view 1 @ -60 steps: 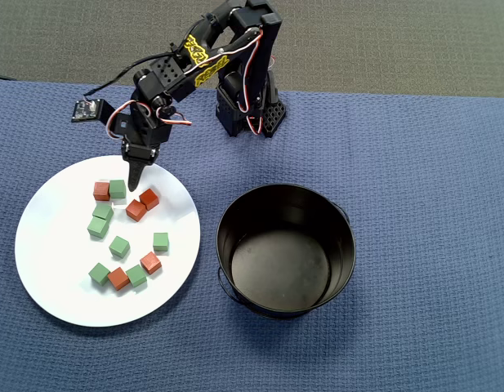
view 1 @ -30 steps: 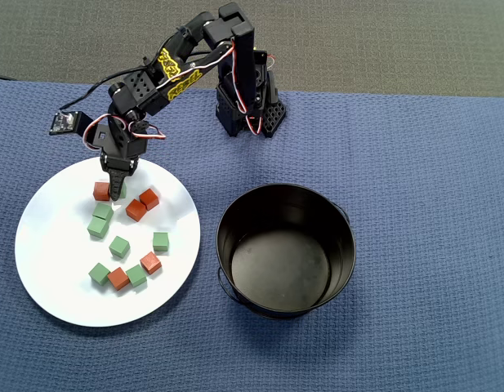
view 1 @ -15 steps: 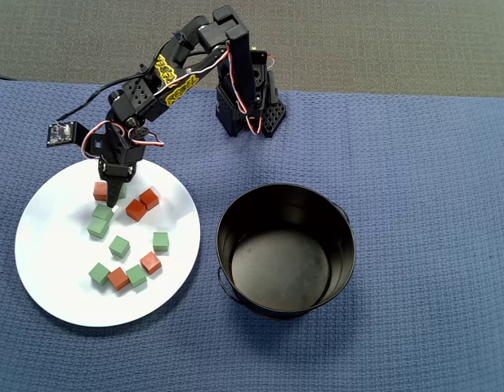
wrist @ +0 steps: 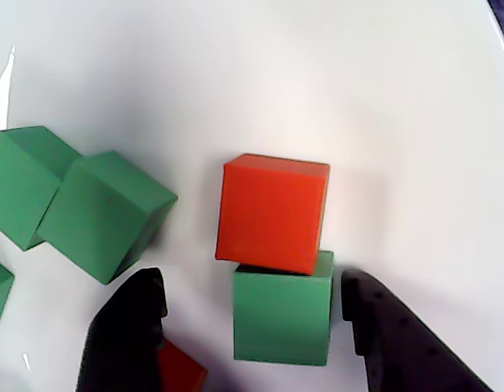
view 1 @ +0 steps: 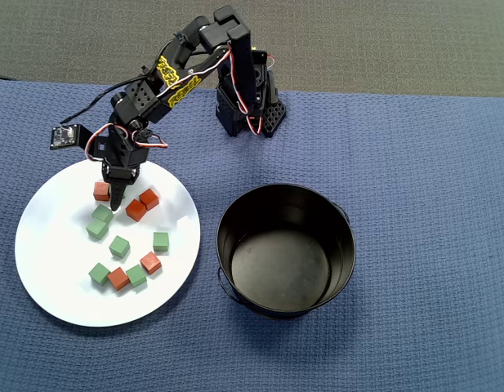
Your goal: Pick up the green cubes from the white plate and place them in the black recipient
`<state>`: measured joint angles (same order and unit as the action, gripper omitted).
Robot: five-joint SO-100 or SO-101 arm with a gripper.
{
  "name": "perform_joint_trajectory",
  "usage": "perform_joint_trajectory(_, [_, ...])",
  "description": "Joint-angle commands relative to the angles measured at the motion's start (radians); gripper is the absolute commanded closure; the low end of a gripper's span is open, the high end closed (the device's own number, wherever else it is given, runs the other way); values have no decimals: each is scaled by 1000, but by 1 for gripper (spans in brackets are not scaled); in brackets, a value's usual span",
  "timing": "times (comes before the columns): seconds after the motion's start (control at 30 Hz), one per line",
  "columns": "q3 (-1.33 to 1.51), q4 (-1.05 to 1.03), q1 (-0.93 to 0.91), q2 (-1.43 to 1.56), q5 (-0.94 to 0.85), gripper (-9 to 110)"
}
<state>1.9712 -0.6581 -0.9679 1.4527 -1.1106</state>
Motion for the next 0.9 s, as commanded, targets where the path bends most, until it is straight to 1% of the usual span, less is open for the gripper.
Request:
perform_joint_trajectory(0.0, [14,-21,17,74,5,83])
perform_joint_trajectory(0.13, [23,-18,18,84,5,85])
perform_joint_trajectory(0.23, [20,-17,18,83,9,88])
perform_joint_trajectory(0.37, [26,-5,20,83,8,88])
perform_joint_trajectory(0.6, [12,6,25,66,20,101])
perform_joint_trajectory(0.77, [18,-2,25,89,26,101])
perform_joint_trajectory(0.87, [6,-75,9,166,26,101])
